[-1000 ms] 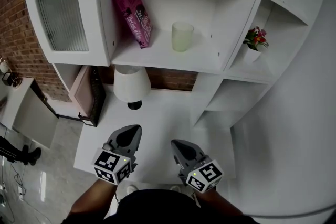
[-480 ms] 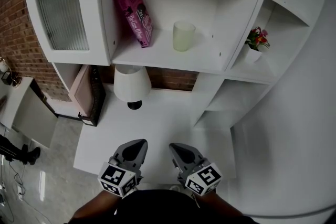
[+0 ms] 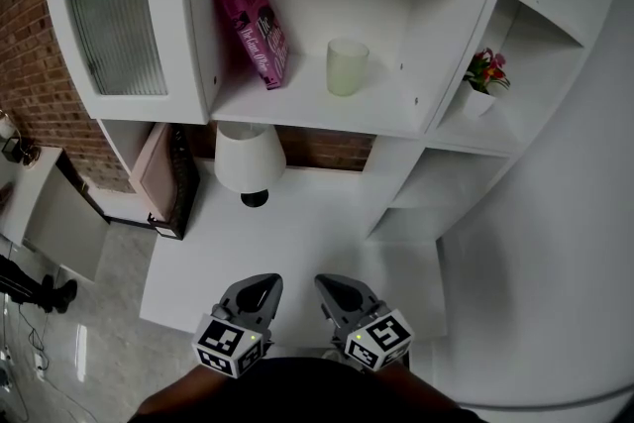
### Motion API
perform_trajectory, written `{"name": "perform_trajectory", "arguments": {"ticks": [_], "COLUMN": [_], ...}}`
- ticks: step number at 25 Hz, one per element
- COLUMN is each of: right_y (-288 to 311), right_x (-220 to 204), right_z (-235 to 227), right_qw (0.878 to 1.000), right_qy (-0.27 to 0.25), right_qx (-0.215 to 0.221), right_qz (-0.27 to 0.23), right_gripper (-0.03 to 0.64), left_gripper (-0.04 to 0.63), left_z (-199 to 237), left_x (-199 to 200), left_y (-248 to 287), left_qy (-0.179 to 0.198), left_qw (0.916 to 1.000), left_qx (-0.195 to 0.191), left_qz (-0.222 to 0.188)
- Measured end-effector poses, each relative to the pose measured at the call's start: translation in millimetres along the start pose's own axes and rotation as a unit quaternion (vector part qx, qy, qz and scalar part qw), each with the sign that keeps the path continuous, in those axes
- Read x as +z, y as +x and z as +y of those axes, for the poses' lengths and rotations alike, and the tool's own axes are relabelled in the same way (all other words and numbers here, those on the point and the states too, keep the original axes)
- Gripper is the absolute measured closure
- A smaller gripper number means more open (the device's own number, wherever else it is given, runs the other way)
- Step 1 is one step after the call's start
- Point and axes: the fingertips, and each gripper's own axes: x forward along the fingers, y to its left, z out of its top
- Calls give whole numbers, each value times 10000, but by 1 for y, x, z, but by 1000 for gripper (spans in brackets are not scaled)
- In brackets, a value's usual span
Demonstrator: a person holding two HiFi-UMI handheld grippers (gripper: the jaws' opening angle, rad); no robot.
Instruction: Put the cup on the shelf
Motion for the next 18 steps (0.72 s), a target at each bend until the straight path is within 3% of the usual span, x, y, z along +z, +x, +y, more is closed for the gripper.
{"name": "perform_trajectory", "arguments": {"ticks": [18], "right_y": [1], "right_x": [4], "right_z": [-1], "right_qw": [10000], "right_qy": [38], "right_qx": [-13], "right_qz": [-31], "right_gripper": [614], "left_gripper": [588], "left_z": [-9], "left_x": [8], "left_y": [4], "left_qy": [194], "left_qw": [9995], "left_qx": [-222], "left_qz": [-64]}}
